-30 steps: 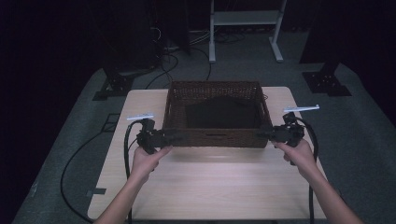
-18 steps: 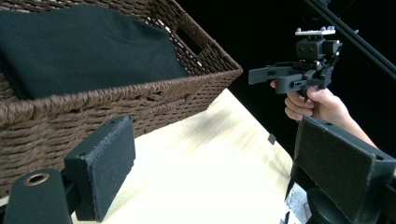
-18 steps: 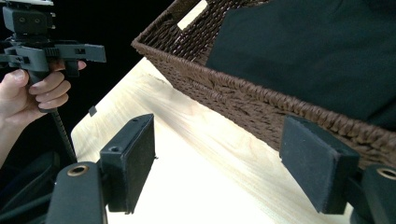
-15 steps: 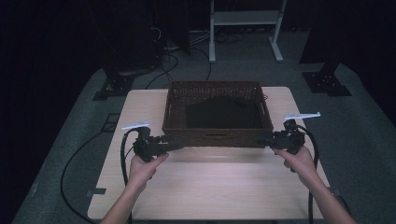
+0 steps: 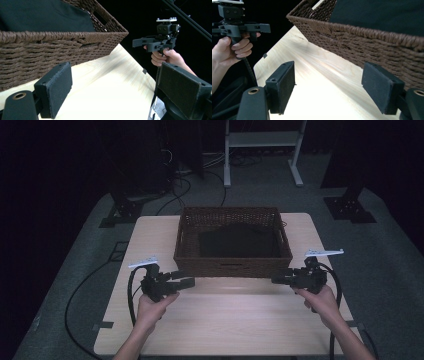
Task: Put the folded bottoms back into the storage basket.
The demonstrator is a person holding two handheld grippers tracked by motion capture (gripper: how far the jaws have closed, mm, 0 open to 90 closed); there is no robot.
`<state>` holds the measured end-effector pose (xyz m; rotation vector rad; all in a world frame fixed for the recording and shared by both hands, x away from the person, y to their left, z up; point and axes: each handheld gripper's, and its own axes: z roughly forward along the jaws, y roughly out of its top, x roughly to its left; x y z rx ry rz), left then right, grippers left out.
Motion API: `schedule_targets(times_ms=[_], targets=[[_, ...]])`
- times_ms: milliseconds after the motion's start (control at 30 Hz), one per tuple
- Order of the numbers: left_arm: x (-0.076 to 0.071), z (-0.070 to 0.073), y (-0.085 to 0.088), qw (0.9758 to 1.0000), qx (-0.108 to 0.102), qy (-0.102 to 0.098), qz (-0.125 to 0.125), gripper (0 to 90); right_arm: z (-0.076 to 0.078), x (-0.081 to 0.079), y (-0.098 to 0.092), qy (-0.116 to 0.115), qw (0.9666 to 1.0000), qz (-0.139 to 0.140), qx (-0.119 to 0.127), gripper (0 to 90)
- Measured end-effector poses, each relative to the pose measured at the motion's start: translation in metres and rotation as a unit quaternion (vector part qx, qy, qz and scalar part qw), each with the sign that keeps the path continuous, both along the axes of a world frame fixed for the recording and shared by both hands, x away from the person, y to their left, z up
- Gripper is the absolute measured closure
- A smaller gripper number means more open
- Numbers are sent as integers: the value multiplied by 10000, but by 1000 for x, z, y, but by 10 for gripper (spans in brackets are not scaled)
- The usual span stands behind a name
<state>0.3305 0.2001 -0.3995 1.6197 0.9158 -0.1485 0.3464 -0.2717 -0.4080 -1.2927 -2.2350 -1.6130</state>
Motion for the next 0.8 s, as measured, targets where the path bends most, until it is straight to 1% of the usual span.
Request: schedule_targets(times_ms=[133,333,400,433,633,767,800], targets=[[-2,-2,0,10000,-18,23,-3,110,-5,-3,0,19,10000,26,7,263],[-6,-5,2,10000,-32,2,2,109,-10,-8,-1,44,10000,47,23,263],[-7,-6,2,10000,-20,-37,18,108,-12,-9,-1,87,9999,28,53,262],[-8,-7,2,10000,-23,-39,13,108,-14,-9,-2,69,10000,27,29,262],[-11,-11,2,10000,-31,-25,11,107,-21,-11,-5,153,9999,-10,40,262],[-13,-14,2,10000,-32,-30,8,107,-25,-14,-5,167,9999,-8,43,262],[-13,-15,2,10000,-46,-2,17,107,-26,-15,-5,170,9999,-8,33,262]])
